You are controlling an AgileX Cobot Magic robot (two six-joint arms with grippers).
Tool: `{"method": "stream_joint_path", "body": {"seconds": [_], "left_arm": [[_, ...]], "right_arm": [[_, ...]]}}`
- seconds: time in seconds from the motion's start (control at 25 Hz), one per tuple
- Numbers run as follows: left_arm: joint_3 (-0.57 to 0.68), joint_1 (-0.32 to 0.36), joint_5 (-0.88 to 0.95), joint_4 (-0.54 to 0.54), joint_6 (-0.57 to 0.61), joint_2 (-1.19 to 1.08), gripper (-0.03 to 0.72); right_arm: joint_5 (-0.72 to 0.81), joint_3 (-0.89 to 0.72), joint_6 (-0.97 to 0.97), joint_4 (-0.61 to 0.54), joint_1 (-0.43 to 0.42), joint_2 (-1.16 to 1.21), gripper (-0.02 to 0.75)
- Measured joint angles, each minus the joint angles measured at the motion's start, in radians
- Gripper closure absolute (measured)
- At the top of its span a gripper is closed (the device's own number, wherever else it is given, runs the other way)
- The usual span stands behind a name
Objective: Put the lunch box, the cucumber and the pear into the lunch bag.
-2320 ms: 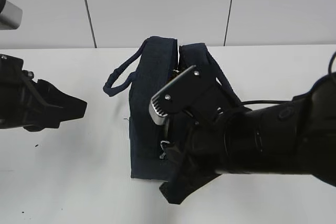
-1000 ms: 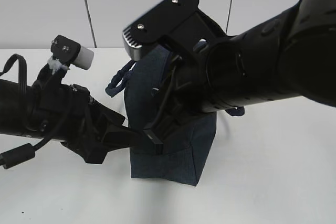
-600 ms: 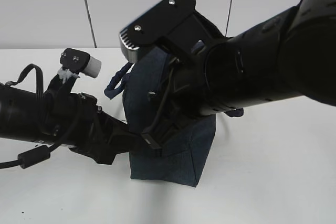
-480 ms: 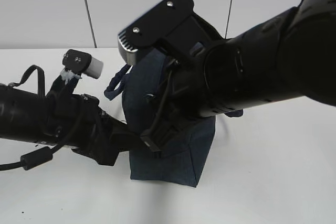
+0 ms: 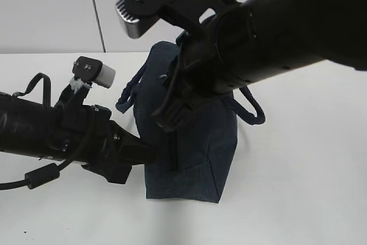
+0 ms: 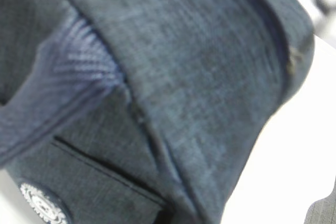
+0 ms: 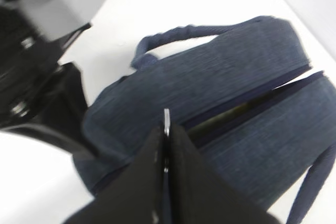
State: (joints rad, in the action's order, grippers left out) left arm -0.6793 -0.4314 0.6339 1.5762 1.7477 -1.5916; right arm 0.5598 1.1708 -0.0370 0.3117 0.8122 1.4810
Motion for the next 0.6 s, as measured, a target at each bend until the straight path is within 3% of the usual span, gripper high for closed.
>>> {"method": "stream_joint_path", "body": {"seconds": [0.16, 0.6], "left_arm": [[-0.001, 0.000, 0.020, -0.014, 0.000, 0.000, 0.694], [0.078, 0.000, 0.041, 0.014, 0.000, 0.001, 0.694]], "right_arm": [[0.013, 0.072, -0.021, 0.034, -0.050, 0.056, 0.732], [0.013, 0.271, 0.013, -0.071, -0.233, 0.218, 0.732]]}}
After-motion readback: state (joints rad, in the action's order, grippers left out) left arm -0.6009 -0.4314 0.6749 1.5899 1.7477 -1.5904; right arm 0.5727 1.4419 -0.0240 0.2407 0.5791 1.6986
